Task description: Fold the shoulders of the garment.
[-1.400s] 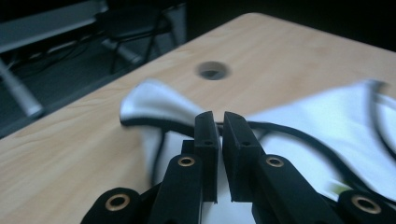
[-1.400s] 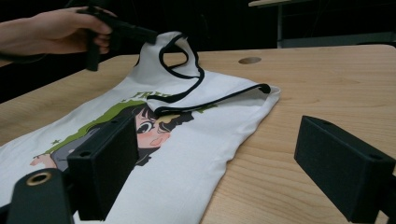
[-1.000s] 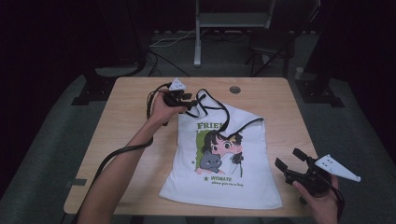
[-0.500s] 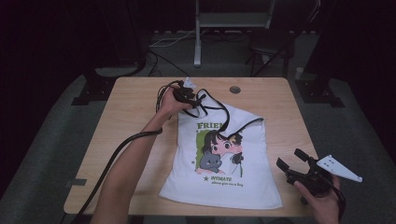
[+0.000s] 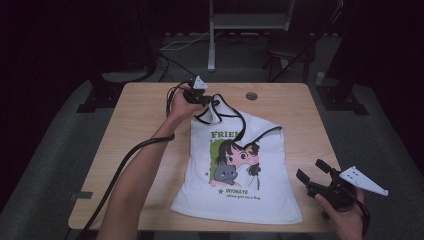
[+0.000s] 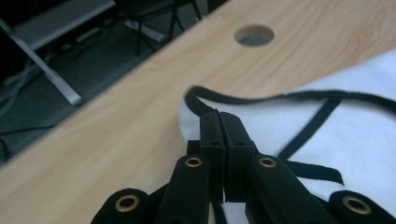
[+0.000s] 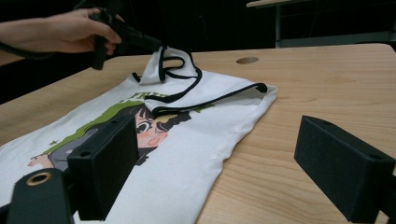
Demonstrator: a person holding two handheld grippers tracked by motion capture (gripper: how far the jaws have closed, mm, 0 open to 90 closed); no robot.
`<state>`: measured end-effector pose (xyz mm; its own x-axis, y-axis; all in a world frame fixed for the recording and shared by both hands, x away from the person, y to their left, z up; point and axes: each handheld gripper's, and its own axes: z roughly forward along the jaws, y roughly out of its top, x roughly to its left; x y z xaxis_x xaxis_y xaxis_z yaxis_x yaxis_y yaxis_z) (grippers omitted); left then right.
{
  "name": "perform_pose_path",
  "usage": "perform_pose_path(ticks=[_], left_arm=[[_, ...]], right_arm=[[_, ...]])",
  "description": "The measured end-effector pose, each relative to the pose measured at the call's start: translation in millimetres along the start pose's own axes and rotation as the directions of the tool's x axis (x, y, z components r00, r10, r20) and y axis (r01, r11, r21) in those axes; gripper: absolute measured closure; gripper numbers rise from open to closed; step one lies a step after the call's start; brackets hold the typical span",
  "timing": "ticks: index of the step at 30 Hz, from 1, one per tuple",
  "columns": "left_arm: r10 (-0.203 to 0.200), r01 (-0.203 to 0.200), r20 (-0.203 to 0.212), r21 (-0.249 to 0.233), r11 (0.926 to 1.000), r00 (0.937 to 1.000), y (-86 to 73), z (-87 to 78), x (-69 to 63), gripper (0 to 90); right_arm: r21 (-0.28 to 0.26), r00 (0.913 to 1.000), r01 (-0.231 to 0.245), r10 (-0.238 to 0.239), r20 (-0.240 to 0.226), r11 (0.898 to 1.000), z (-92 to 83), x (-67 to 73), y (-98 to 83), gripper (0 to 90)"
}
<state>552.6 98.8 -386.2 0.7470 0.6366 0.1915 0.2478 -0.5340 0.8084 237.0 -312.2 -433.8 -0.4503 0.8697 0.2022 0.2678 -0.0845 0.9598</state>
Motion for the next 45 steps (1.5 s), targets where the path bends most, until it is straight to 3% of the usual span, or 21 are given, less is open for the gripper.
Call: perform_pose_path(ticks=[4,6,8,9,11,12,13,14,15,19,21,23,26,29,34,40,41,42,43,44,45], left_arm=[[0.020,-0.020,-0.015,-0.030,0.9993,0.9997,11.5,-12.0,2.9,89.2],[0.095,-0.096,-0.046,-0.027,0.9950,0.9944,26.3,-25.4,4.2,89.2],[0.116,-0.118,-0.058,-0.032,0.9925,0.9916,31.7,-29.2,4.5,89.3],[0.154,-0.158,-0.079,-0.039,0.9867,0.9849,43.0,-36.9,5.0,89.4],[0.175,-0.178,-0.084,-0.035,0.9834,0.9810,48.9,-40.6,5.1,89.3],[0.222,-0.226,-0.099,-0.029,0.9737,0.9700,59.5,-45.5,4.3,89.4],[0.222,-0.226,-0.099,-0.029,0.9737,0.9700,59.5,-45.5,4.3,89.4],[0.261,-0.265,-0.113,-0.020,0.9642,0.9588,68.1,-48.5,2.1,89.3],[0.275,-0.279,-0.114,-0.018,0.9601,0.9547,71.1,-49.3,0.8,89.4],[0.301,-0.303,-0.092,-0.012,0.9529,0.9492,75.1,-49.3,-5.5,89.1],[0.324,-0.325,-0.079,-0.003,0.9457,0.9428,74.5,-48.8,-10.7,88.8],[0.360,-0.360,-0.071,0.021,0.9328,0.9301,71.9,-49.1,-16.0,88.8],[0.363,-0.363,-0.067,0.024,0.9316,0.9292,70.0,-51.4,-18.2,88.9],[0.381,-0.380,-0.053,0.020,0.9246,0.9230,67.1,-59.3,-22.8,88.9],[0.388,-0.388,-0.036,0.008,0.9217,0.9210,64.4,-66.6,-27.9,89.0],[0.363,-0.362,0.035,-0.016,0.9319,0.9313,54.3,-67.5,-33.2,82.1],[0.348,-0.348,0.039,-0.015,0.9375,0.9366,51.9,-66.0,-31.5,82.1],[0.294,-0.293,0.034,-0.024,0.9559,0.9553,45.6,-60.9,-26.4,74.0],[0.294,-0.293,0.034,-0.024,0.9559,0.9553,45.6,-60.9,-26.4,69.6],[0.239,-0.238,0.037,-0.025,0.9709,0.9703,39.0,-55.9,-19.1,65.7],[0.222,-0.221,0.030,-0.022,0.9749,0.9746,35.4,-53.6,-15.4,61.8]], right_arm=[[0.002,1.0000,0.000,0.000,-0.001,1.000,0.6,0.9,-0.2,13.2],[0.000,1.0000,0.002,-0.002,0.000,1.000,0.6,1.0,0.0,13.2],[-0.001,1.0000,0.005,-0.005,0.000,1.000,0.7,1.0,0.1,13.2],[-0.001,1.0000,0.002,-0.002,0.001,1.000,0.6,1.3,0.2,13.2],[-0.004,1.0000,0.008,-0.008,-0.001,1.000,0.7,1.7,0.6,13.2],[-0.005,1.0000,0.008,-0.008,-0.001,1.000,0.7,2.1,0.8,13.2],[-0.005,1.0000,0.008,-0.008,-0.001,1.000,0.7,2.1,0.8,13.2],[-0.001,0.9999,0.010,-0.010,0.000,1.000,0.6,2.3,0.8,13.2],[-0.001,1.0000,0.009,-0.009,0.000,1.000,0.6,2.4,0.7,13.2],[-0.002,1.0000,0.008,-0.008,0.001,1.000,0.1,2.6,0.9,13.2],[-0.004,1.0000,0.006,-0.006,0.000,1.000,-0.4,2.0,0.7,13.2],[-0.003,1.0000,0.007,-0.007,0.001,1.000,-0.5,1.5,0.4,13.2],[-0.003,1.0000,0.009,-0.009,0.000,1.000,-0.5,1.0,0.1,13.2],[-0.002,1.0000,0.006,-0.006,-0.001,1.000,-0.7,1.2,0.1,13.2],[-0.002,1.0000,0.003,-0.003,-0.001,1.000,-0.5,1.6,0.2,13.2],[-0.004,1.0000,0.006,-0.006,-0.002,1.000,-0.6,1.6,-0.1,13.2],[-0.004,1.0000,0.006,-0.006,-0.002,1.000,-0.6,1.6,-0.1,13.2],[-0.005,1.0000,0.008,-0.008,-0.003,1.000,0.2,1.4,-0.3,13.2],[-0.004,0.9999,0.011,-0.011,-0.004,1.000,0.4,1.5,-0.4,13.2],[-0.004,0.9999,0.012,-0.012,-0.005,1.000,0.5,1.8,-0.4,13.2],[-0.004,0.9999,0.011,-0.011,-0.006,1.000,0.4,2.2,-0.3,13.2]])
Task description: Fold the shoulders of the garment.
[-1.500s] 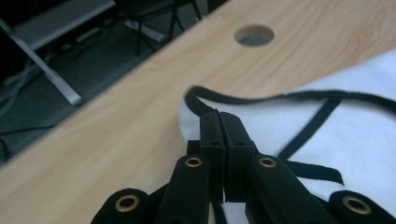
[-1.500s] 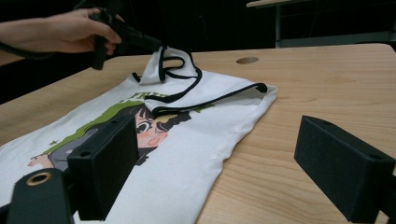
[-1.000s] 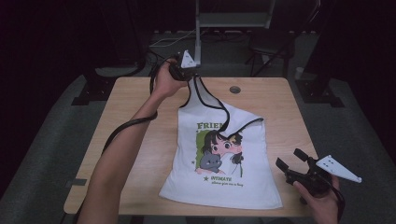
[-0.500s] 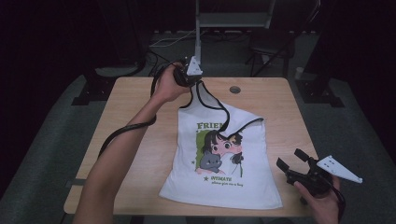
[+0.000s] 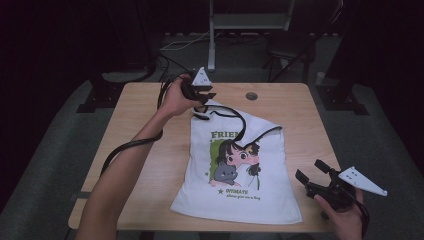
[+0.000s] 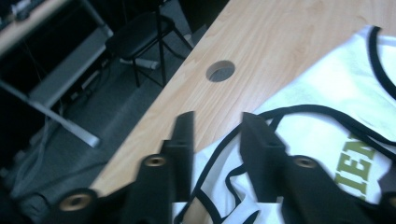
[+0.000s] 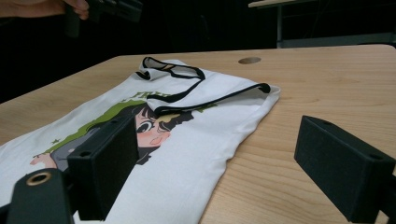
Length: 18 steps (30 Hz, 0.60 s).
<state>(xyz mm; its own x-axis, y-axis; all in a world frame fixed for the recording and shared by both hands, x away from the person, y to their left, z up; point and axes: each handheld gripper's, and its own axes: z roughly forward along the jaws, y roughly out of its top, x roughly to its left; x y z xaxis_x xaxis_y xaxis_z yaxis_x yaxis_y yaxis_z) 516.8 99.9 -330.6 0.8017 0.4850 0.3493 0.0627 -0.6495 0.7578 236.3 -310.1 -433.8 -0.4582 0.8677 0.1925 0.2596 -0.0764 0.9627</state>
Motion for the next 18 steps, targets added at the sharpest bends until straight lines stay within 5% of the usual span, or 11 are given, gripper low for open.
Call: perform_pose_path(ticks=[2,5,11,18], left_arm=[[-0.027,0.027,-0.009,0.022,0.9994,0.9996,-9.3,4.6,4.7,56.3],[-0.015,0.016,-0.022,0.062,0.9980,0.9996,-19.6,8.6,9.1,50.4],[0.001,-0.003,0.013,0.149,0.9889,0.9999,-55.5,15.0,22.4,51.0],[0.020,-0.024,0.028,0.180,0.9833,0.9994,-70.6,22.3,24.3,53.7]], right_arm=[[0.004,1.0000,-0.005,0.005,-0.002,1.000,-0.1,0.3,-0.2,13.2],[0.003,1.0000,-0.002,0.002,-0.001,1.000,0.1,-0.4,-0.4,13.2],[0.008,1.0000,-0.003,0.003,-0.003,1.000,0.4,-0.4,-0.9,13.2],[0.013,1.0000,-0.002,0.002,-0.005,1.000,1.8,0.6,-1.7,13.2]])
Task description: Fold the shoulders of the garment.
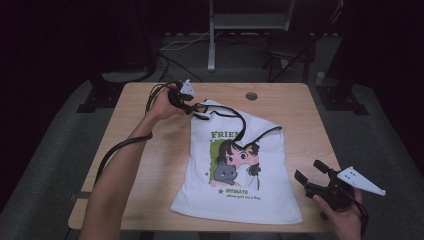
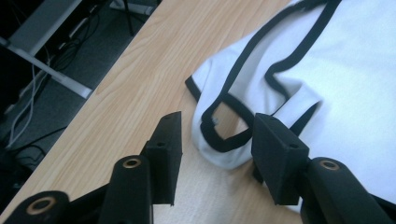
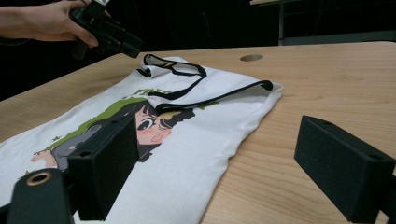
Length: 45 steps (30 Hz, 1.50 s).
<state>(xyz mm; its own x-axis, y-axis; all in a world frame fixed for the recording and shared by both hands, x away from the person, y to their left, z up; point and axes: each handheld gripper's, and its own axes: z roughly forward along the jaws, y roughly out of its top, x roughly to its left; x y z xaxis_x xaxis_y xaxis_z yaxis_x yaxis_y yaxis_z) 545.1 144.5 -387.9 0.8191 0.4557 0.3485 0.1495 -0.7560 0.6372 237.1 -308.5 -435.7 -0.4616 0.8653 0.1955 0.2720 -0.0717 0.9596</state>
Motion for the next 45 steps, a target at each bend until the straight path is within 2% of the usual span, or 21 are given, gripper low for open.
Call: perform_pose_path(ticks=[7,11,15,17,19,21,23,29,35,36,37,38,40,42,45], left_arm=[[-0.015,0.015,0.002,0.005,0.9999,0.9999,-4.9,13.4,2.6,55.0],[-0.002,0.002,0.017,0.014,0.9999,0.9998,-6.6,22.6,3.1,57.9],[-0.018,0.018,0.025,0.005,0.9998,0.9995,-7.2,27.1,3.9,65.3],[-0.037,0.037,0.040,-0.007,0.9993,0.9985,-6.9,28.4,3.3,73.4],[-0.013,0.013,0.035,0.003,0.9999,0.9993,-5.1,29.6,1.7,79.3],[-0.020,0.021,0.017,-0.010,0.9997,0.9996,-3.6,28.8,1.3,82.6],[-0.024,0.025,0.017,-0.026,0.9994,0.9996,-0.7,25.8,1.9,84.5],[-0.046,0.042,-0.032,-0.118,0.9921,0.9984,19.7,7.3,5.6,84.6],[-0.031,0.013,-0.095,-0.189,0.9819,0.9949,49.8,-8.5,7.1,84.6],[-0.025,0.002,-0.104,-0.209,0.9779,0.9943,62.5,-12.7,5.1,84.6],[-0.025,0.002,-0.104,-0.209,0.9779,0.9943,62.5,-12.7,5.1,84.6],[-0.015,-0.010,-0.110,-0.224,0.9746,0.9938,74.3,-15.7,1.9,84.6],[-0.003,-0.021,-0.110,-0.221,0.9752,0.9939,79.4,-16.8,0.3,84.5],[0.024,-0.047,-0.113,-0.208,0.9770,0.9933,91.1,-18.0,-3.6,84.3],[0.034,-0.056,-0.108,-0.202,0.9777,0.9935,96.9,-19.1,-5.3,84.0]], right_arm=[[-0.003,1.0000,-0.002,0.002,0.001,1.000,-0.4,0.2,0.4,13.2],[-0.002,1.0000,-0.001,0.001,0.001,1.000,-0.1,0.0,0.0,13.2],[0.000,1.0000,-0.002,0.002,0.001,1.000,0.2,-0.1,-0.5,13.2],[-0.001,1.0000,-0.002,0.002,0.003,1.000,-0.1,-0.5,-0.7,13.2],[-0.001,1.0000,-0.005,0.005,0.003,1.000,-0.2,-0.9,-0.8,13.2],[-0.003,1.0000,-0.004,0.004,0.005,1.000,-0.3,-1.5,-0.9,13.2],[-0.003,1.0000,-0.005,0.005,0.006,1.000,-0.4,-1.7,-1.0,13.2],[-0.002,1.0000,-0.005,0.005,0.003,1.000,0.5,-1.4,-1.3,13.2],[-0.001,1.0000,-0.004,0.004,0.004,1.000,0.4,-1.3,-1.4,13.2],[-0.001,1.0000,-0.003,0.003,0.005,1.000,0.2,-1.4,-1.4,13.2],[-0.002,1.0000,-0.001,0.001,0.005,1.000,0.0,-1.6,-1.3,13.2],[-0.003,1.0000,-0.003,0.003,0.005,1.000,-0.2,-1.5,-1.1,13.2],[-0.007,1.0000,0.000,0.000,0.006,1.000,-0.2,-1.8,-1.0,13.2],[-0.007,1.0000,-0.001,0.001,0.005,1.000,-0.5,-1.8,-1.0,13.2],[-0.004,1.0000,0.003,-0.003,0.006,1.000,-0.8,-1.8,-1.1,13.2]])
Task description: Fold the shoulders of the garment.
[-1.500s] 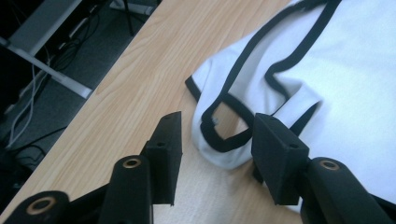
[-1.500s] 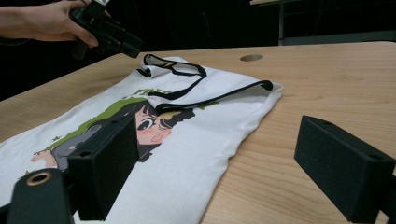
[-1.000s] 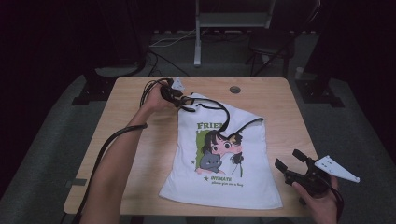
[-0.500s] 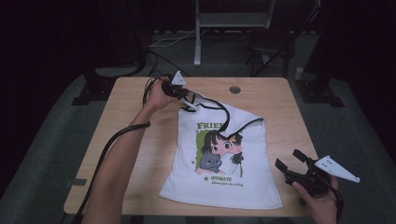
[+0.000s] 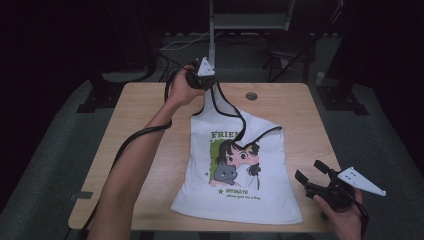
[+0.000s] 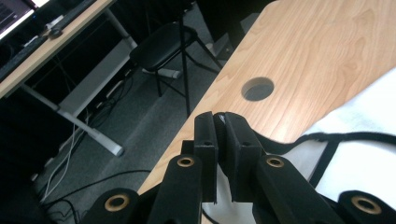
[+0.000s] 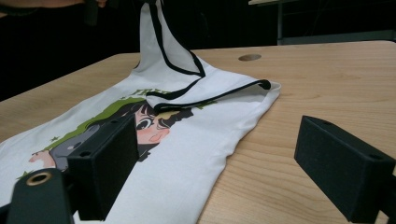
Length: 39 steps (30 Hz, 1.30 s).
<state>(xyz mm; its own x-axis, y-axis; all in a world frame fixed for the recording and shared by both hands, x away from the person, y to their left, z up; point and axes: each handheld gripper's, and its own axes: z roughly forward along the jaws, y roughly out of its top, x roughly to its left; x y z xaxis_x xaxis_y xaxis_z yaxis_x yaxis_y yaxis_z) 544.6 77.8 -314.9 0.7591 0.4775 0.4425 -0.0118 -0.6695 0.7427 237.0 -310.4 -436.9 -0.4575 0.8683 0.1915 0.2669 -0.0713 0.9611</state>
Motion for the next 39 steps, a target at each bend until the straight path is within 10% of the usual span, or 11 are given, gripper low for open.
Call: perform_pose_path(ticks=[14,29,39], left_arm=[[0.135,-0.137,0.039,0.080,0.9873,0.9901,17.6,-14.9,-14.7,84.0],[0.121,-0.142,0.199,0.093,0.9856,0.9724,5.4,-33.1,-54.7,83.9],[0.129,-0.179,0.322,0.132,0.9750,0.9380,-20.7,-25.0,-97.8,82.9]], right_arm=[[-0.002,1.0000,0.000,0.000,-0.001,1.000,-1.0,-0.9,0.2,13.2],[-0.017,1.0000,-0.005,0.005,-0.003,1.000,-3.5,0.3,2.9,13.2],[-0.017,1.0000,-0.003,0.003,-0.007,1.000,-3.0,1.9,3.5,13.2]])
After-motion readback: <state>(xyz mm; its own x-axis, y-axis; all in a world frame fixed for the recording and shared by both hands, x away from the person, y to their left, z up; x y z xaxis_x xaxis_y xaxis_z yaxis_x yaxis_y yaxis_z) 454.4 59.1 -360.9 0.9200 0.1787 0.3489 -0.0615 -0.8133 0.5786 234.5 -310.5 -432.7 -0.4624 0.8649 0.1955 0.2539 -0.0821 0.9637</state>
